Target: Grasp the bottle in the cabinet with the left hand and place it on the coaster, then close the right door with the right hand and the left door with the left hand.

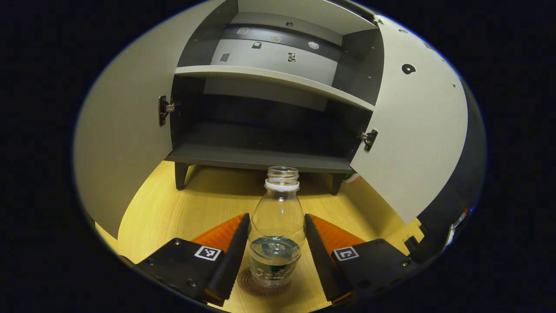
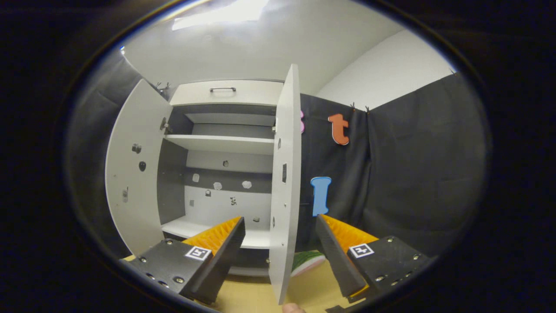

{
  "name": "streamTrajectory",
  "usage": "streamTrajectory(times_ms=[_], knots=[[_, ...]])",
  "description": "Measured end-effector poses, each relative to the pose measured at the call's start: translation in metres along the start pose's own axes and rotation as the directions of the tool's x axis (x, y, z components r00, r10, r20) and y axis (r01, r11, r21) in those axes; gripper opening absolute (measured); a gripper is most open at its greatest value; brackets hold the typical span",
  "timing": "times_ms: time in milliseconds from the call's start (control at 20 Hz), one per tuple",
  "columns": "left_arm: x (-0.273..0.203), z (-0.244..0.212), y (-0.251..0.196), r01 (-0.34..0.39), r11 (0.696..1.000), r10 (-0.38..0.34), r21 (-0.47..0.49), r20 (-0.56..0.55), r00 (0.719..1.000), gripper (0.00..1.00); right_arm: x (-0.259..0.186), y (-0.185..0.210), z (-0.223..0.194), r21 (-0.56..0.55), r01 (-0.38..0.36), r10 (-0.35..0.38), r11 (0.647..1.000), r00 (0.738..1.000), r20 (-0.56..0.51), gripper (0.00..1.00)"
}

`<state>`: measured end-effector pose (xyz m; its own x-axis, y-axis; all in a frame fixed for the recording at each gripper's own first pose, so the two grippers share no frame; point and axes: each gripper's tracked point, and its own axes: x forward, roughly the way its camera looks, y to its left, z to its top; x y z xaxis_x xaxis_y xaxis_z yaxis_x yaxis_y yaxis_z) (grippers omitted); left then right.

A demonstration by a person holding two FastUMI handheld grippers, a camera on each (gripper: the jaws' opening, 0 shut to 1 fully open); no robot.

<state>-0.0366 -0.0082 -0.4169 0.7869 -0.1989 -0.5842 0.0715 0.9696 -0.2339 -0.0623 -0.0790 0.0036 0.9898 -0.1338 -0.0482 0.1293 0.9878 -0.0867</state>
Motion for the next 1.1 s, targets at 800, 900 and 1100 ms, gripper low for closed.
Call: streamTrajectory(times_ms=[800,900,1100], knots=[[-0.044,-0.02,-0.013,0.013,0.998,-0.011,0.068,-0.033,0.999,0.79,0.01,-0.001,-0.015,0.016,-0.003,0.003,1.0,1.0,-0.024,0.99],[-0.045,-0.022,-0.014,0.019,0.996,-0.015,0.089,-0.047,0.999,0.79,0.012,0.0,-0.018,0.023,-0.007,0.008,1.0,0.999,-0.032,0.99],[-0.043,-0.023,-0.015,0.017,0.995,-0.011,0.097,-0.067,0.998,0.78,0.016,0.0,-0.023,0.042,-0.011,0.013,0.999,0.999,-0.04,1.0]])
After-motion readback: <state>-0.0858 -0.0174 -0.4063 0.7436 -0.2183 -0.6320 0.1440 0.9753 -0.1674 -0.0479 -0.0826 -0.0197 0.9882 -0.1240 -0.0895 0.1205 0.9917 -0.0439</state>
